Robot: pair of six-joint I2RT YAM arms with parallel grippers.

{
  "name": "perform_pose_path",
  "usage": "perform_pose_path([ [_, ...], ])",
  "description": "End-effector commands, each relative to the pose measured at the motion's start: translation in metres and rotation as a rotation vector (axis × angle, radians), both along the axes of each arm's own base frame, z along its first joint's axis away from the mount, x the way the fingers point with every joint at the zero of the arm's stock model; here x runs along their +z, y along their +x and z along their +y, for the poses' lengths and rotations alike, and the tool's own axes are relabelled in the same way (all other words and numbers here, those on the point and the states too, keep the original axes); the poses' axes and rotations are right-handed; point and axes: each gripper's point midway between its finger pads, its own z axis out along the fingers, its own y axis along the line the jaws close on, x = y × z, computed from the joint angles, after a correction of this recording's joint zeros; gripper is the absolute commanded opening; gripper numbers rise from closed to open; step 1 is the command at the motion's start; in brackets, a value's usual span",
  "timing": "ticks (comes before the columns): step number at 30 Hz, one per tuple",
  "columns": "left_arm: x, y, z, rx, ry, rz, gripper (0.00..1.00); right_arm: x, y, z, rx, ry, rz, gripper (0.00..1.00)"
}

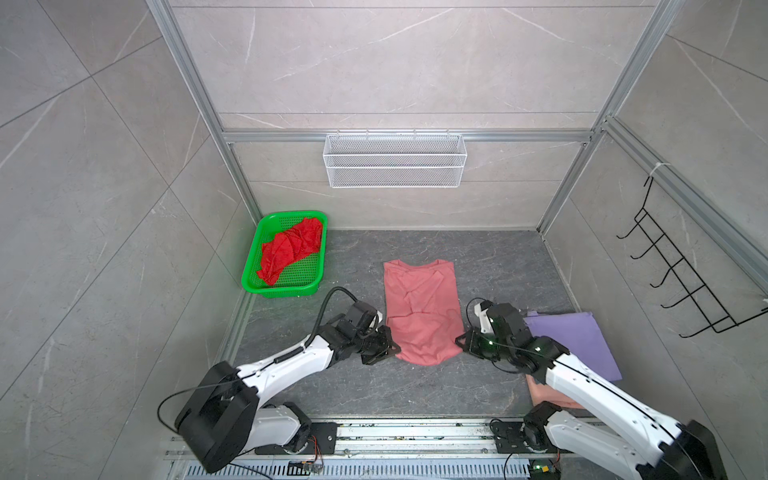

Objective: Fold and stack the t-shirts

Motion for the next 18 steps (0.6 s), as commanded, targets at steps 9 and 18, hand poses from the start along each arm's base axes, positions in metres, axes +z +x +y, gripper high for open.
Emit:
perform_pose_path([
  [9, 0.094, 0.064, -0.02, -0.019, -0.049, -0.261, 0.0, 0.06, 0.053, -0.007, -0.18, -0.07, -0.173, 0.0],
  [18, 0.079, 0.178, -0.022, 0.063, -0.122, -0.25, 0.0, 0.043, 0.162, 0.005, -0.302, -0.072, -0.174, 0.0],
])
